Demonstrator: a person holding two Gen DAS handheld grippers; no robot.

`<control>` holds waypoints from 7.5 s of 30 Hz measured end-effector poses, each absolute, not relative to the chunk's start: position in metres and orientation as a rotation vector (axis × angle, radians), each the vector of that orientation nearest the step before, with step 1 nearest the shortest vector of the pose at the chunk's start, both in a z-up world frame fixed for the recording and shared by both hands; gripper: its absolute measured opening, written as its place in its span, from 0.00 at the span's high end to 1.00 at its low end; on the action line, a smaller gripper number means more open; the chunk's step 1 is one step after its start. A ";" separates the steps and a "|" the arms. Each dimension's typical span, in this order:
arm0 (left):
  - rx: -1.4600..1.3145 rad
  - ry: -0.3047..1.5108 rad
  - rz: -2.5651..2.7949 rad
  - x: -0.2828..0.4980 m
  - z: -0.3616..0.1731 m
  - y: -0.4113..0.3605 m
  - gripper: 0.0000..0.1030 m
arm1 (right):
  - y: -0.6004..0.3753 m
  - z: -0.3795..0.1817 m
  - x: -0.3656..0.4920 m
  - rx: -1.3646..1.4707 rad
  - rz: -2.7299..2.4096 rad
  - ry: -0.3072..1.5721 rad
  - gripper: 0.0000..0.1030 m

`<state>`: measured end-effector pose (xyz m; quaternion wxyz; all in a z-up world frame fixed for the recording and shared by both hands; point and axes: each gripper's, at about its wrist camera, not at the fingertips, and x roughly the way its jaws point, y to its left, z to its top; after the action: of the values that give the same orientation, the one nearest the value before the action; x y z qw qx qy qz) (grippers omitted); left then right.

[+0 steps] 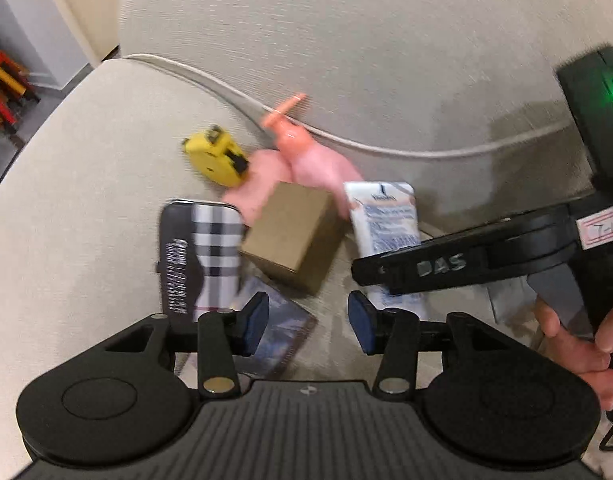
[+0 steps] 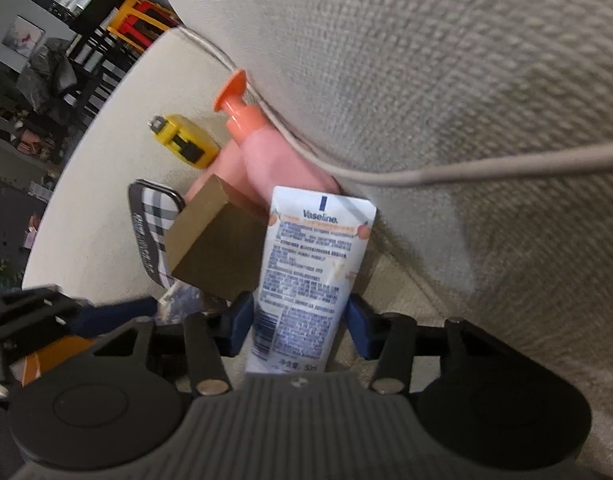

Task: Organize rigid objects
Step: 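Grasp the Vaseline tube with the right tool while the left tool grasps the yellow tape measure, then carry the tube and tape measure into the orange box with both tools, then lower the tape measure into the box with the left tool while the right tool releases the tube, then grasp the brown square box with the left tool while the right tool grasps the clear cube box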

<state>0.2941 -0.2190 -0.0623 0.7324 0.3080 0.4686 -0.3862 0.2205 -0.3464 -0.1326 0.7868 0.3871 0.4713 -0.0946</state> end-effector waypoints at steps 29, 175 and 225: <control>0.536 1.098 -0.852 0.280 -0.085 -0.217 0.50 | -0.328 -0.106 0.212 0.794 0.016 0.866 0.83; -0.399 1.143 -0.362 0.204 -0.064 0.087 0.79 | -0.080 -0.067 0.242 0.161 0.342 1.187 0.78; 0.165 1.274 -0.258 0.211 -0.086 0.004 0.75 | -0.205 -0.012 0.140 0.352 0.319 0.997 0.70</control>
<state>0.2109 0.0040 -0.0864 0.7931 0.0767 0.5922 -0.1198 0.1400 -0.2046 -0.0116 0.8513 0.1673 0.4737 0.1514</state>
